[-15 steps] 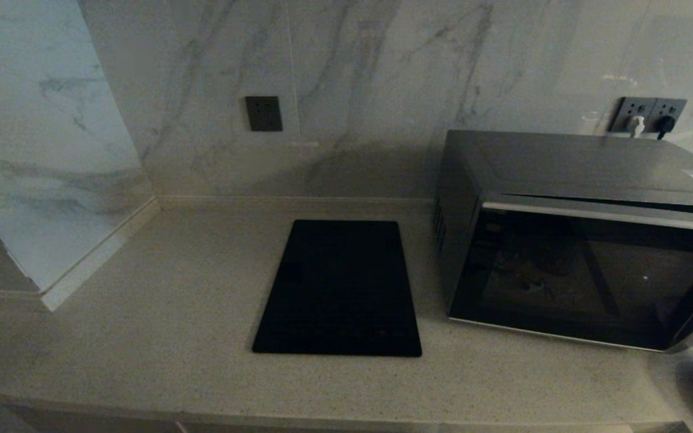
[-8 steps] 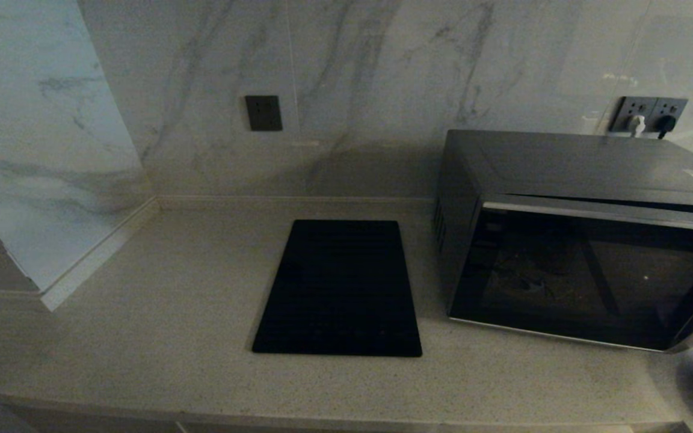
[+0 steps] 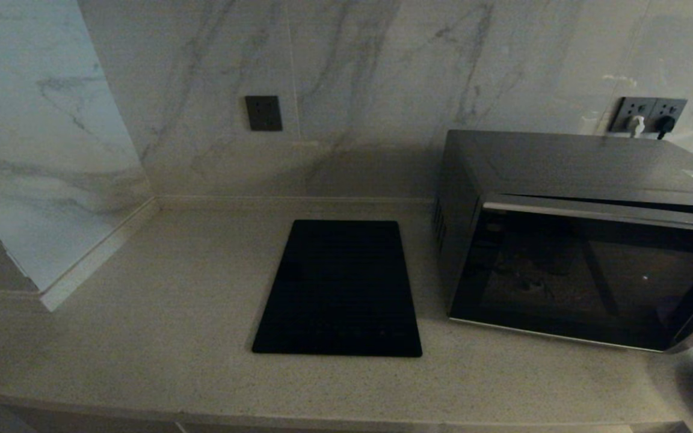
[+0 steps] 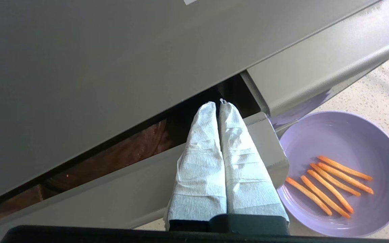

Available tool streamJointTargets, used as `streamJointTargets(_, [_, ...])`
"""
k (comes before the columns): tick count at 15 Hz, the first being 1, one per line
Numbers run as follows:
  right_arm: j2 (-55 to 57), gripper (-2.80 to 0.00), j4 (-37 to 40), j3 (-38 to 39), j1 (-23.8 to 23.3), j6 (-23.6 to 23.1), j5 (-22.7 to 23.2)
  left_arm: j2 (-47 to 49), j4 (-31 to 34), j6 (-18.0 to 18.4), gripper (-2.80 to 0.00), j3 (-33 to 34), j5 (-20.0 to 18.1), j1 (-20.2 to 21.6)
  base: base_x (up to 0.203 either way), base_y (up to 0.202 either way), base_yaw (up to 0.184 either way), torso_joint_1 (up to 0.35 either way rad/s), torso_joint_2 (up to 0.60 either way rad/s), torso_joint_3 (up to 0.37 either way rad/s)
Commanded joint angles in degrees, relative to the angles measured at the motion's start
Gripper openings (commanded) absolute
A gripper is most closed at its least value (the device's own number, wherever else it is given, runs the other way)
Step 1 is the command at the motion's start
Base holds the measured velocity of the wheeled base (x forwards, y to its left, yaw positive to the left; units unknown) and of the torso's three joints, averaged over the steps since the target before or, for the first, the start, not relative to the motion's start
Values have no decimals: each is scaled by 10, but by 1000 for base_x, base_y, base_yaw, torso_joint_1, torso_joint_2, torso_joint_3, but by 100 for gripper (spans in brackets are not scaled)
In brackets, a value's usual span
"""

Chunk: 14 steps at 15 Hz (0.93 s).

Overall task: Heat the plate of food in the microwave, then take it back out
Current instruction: Open the microwave oven

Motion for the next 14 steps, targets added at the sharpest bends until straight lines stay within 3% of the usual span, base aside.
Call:
streamJointTargets(1, [-3, -280, 7, 14, 0, 1, -2, 1, 0, 0, -280, 0, 1, 0, 0, 0, 0, 0, 0, 0])
streamJointTargets(6, [-42, -280, 18, 30, 0, -12, -5, 0, 0, 0, -280, 0, 1, 0, 0, 0, 0, 0, 0, 0])
streamJointTargets(12, [-128, -280, 145, 23, 14, -37, 3, 0, 0, 0, -280, 0, 1, 0, 0, 0, 0, 0, 0, 0])
streamJointTargets(14, [-160, -280, 215, 19, 33, -38, 33, 0, 0, 0, -280, 0, 1, 0, 0, 0, 0, 0, 0, 0])
